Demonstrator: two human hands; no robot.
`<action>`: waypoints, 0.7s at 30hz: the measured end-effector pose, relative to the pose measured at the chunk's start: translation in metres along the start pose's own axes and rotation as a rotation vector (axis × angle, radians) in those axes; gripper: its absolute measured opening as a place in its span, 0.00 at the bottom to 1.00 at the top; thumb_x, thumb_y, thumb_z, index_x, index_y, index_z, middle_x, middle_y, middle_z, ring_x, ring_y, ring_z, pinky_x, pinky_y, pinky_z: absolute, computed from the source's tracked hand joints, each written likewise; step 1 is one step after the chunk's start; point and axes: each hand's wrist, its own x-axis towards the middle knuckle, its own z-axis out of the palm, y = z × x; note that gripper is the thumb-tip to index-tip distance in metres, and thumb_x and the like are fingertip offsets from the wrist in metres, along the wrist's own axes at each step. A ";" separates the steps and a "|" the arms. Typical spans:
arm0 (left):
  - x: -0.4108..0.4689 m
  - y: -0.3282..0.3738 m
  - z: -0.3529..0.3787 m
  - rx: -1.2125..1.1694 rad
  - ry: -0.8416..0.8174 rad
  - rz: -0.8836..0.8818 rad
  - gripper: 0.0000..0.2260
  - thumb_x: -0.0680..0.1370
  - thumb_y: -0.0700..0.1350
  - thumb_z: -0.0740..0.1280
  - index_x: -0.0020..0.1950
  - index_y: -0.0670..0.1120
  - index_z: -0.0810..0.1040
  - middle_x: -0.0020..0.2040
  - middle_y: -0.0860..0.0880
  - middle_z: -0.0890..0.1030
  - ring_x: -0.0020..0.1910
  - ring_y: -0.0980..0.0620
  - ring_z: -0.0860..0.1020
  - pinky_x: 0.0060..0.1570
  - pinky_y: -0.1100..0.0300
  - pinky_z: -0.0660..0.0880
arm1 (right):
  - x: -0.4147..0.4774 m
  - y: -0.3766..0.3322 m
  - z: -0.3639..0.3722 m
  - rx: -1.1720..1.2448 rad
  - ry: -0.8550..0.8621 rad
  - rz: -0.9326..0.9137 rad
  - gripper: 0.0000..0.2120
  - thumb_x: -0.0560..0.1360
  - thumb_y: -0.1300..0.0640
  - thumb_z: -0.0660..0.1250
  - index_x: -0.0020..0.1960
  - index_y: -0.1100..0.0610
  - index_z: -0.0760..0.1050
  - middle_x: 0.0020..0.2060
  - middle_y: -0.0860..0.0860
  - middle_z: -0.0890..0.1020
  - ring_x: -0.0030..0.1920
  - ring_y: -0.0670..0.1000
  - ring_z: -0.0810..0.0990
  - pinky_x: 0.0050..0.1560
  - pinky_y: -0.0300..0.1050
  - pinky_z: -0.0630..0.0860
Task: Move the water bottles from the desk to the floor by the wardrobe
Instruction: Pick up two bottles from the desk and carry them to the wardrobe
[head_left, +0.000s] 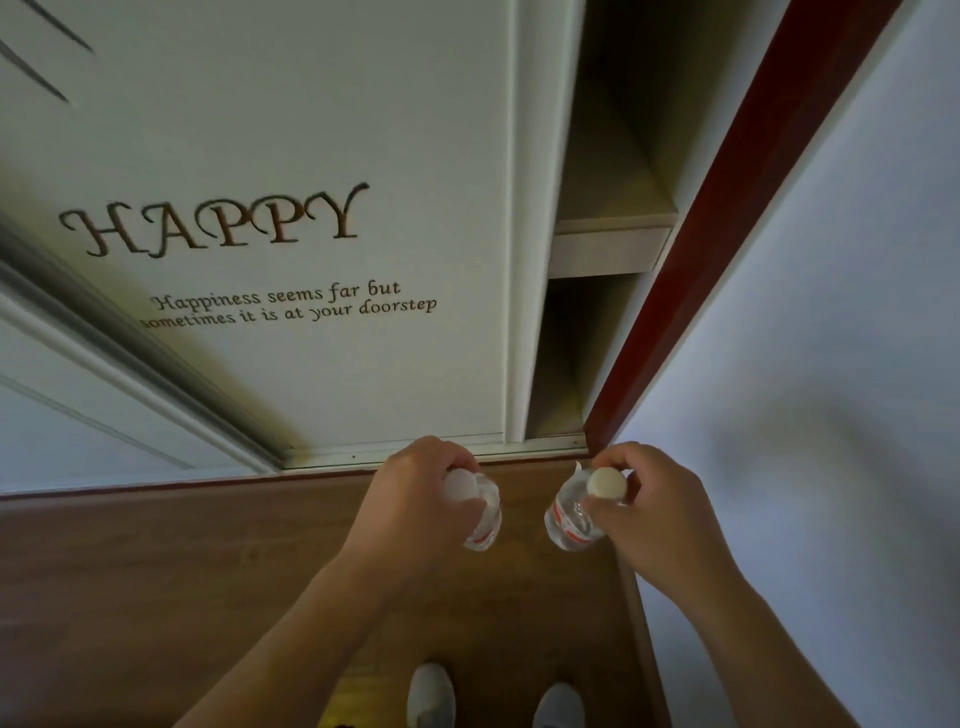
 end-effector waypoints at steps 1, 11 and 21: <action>0.013 -0.014 0.015 -0.001 0.000 0.014 0.11 0.71 0.44 0.74 0.46 0.59 0.76 0.45 0.60 0.78 0.43 0.58 0.78 0.40 0.65 0.78 | 0.012 0.015 0.014 0.003 0.003 0.014 0.14 0.71 0.50 0.76 0.53 0.44 0.75 0.47 0.39 0.79 0.45 0.44 0.79 0.52 0.41 0.80; 0.140 -0.160 0.196 0.075 -0.039 0.139 0.08 0.71 0.48 0.74 0.46 0.55 0.78 0.43 0.59 0.78 0.41 0.60 0.77 0.39 0.65 0.75 | 0.121 0.184 0.162 -0.028 0.012 0.056 0.12 0.72 0.53 0.75 0.49 0.42 0.74 0.43 0.37 0.78 0.45 0.43 0.79 0.44 0.34 0.77; 0.230 -0.254 0.345 0.104 -0.045 0.202 0.10 0.69 0.47 0.75 0.48 0.52 0.81 0.44 0.57 0.79 0.43 0.58 0.77 0.44 0.56 0.79 | 0.200 0.320 0.256 -0.153 -0.042 0.045 0.14 0.70 0.53 0.76 0.50 0.44 0.74 0.46 0.41 0.79 0.46 0.45 0.79 0.46 0.38 0.79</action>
